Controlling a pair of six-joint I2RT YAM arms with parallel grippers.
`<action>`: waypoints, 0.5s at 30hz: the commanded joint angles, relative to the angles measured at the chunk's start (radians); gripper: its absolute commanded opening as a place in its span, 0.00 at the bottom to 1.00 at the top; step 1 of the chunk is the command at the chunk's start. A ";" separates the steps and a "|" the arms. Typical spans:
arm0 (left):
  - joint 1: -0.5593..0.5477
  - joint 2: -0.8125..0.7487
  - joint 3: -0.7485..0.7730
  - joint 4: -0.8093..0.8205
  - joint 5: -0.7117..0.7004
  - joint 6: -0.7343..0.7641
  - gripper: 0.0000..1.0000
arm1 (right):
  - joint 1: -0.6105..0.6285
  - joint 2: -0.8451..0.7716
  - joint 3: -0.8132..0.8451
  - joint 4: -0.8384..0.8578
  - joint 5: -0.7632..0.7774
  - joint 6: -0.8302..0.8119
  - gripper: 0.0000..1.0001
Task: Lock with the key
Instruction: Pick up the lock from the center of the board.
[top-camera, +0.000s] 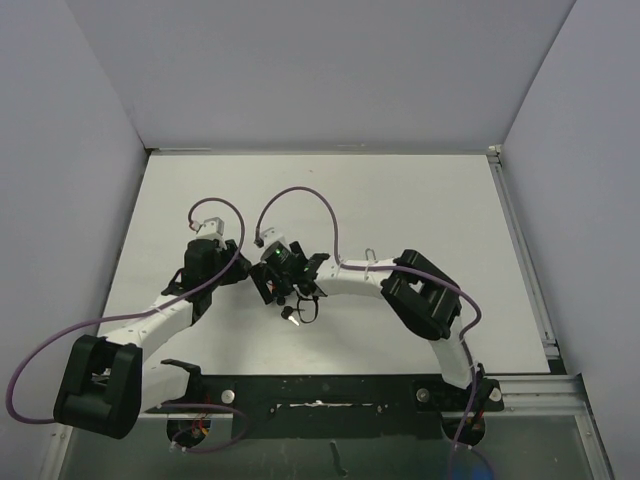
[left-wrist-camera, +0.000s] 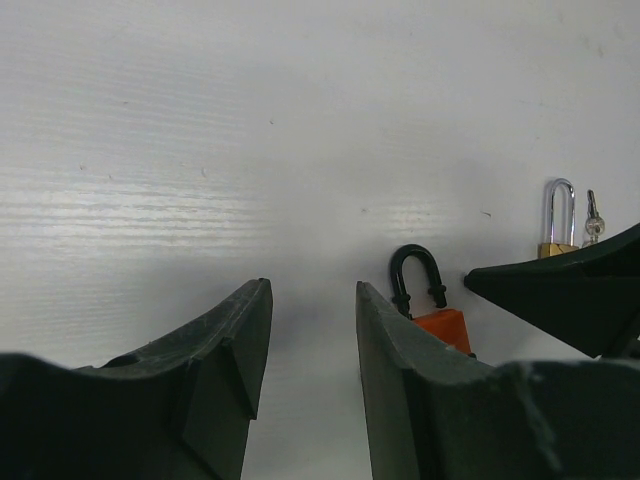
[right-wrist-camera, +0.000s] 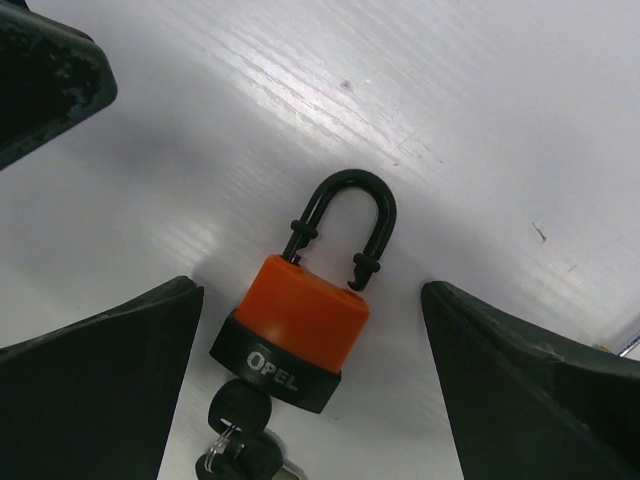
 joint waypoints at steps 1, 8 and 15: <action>0.004 -0.009 0.001 0.054 -0.002 -0.011 0.38 | 0.031 0.035 0.094 -0.059 0.066 -0.019 0.97; 0.005 -0.006 -0.004 0.067 0.002 -0.015 0.38 | 0.056 0.068 0.116 -0.155 0.166 0.001 0.94; 0.005 0.008 -0.001 0.079 0.010 -0.021 0.38 | 0.057 0.048 0.074 -0.170 0.156 0.032 0.73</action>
